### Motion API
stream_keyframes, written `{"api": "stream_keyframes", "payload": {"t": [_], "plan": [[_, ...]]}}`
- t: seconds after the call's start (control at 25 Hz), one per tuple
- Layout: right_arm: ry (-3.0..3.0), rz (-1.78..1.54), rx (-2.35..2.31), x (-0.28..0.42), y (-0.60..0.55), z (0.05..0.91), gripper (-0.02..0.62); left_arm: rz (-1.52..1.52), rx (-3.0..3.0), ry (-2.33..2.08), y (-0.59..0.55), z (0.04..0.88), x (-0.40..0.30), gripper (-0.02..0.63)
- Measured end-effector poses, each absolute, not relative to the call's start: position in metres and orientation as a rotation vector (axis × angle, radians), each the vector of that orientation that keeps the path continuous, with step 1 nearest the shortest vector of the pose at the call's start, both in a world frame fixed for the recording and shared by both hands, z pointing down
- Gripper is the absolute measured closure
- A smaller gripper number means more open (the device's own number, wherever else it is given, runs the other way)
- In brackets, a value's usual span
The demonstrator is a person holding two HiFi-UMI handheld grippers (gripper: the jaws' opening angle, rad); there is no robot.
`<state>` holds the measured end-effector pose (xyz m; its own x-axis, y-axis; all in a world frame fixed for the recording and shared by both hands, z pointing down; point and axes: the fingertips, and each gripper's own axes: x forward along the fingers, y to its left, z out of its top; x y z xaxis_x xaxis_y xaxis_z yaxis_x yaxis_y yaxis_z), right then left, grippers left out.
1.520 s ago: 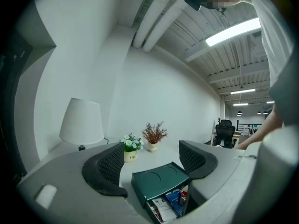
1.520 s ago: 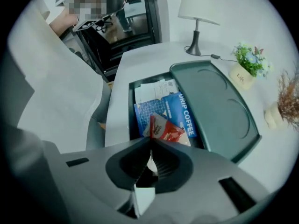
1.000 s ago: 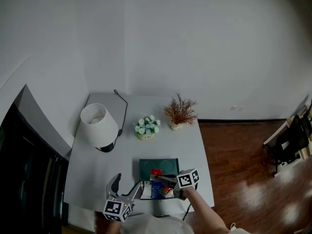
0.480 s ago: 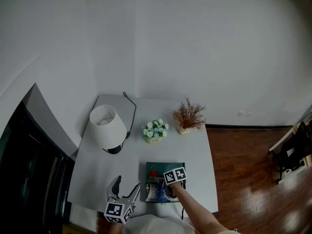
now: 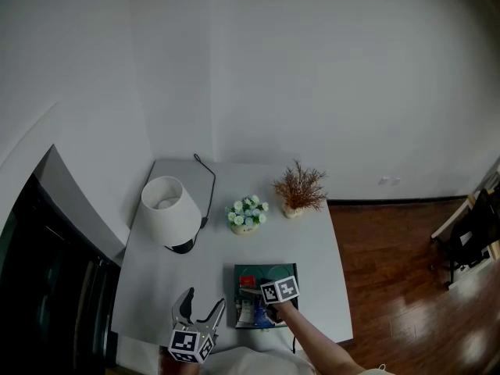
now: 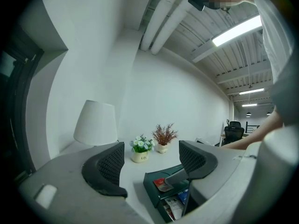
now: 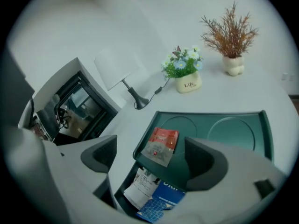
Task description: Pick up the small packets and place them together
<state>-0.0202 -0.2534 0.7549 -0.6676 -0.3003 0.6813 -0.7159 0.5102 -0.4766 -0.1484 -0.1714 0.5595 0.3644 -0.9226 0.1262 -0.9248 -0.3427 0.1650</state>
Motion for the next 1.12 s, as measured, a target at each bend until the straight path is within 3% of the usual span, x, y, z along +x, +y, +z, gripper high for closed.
{"api": "stream_keyframes", "payload": {"t": [0.32,0.64,0.8,1.12], "plan": [[-2.787,0.456,0.989,0.006,-0.247,0.603,0.169,-0.078,2.487,-1.653,-0.184,0.538,-0.135,0.253],[-2.585,-0.119,1.509,0.096,-0.218,0.535,0.169,-0.098,2.497,-1.822,-0.189,0.521,-0.137,0.251],[-2.576,-0.057,1.602,0.123,-0.202,0.542,0.17,-0.027,2.522,-1.824,-0.187,0.524,-0.131,0.224],[-2.461,0.172,1.162,0.1,-0.192,0.624,0.17,-0.034,2.561,-1.737,-0.187,0.526,-0.116,0.224]]}}
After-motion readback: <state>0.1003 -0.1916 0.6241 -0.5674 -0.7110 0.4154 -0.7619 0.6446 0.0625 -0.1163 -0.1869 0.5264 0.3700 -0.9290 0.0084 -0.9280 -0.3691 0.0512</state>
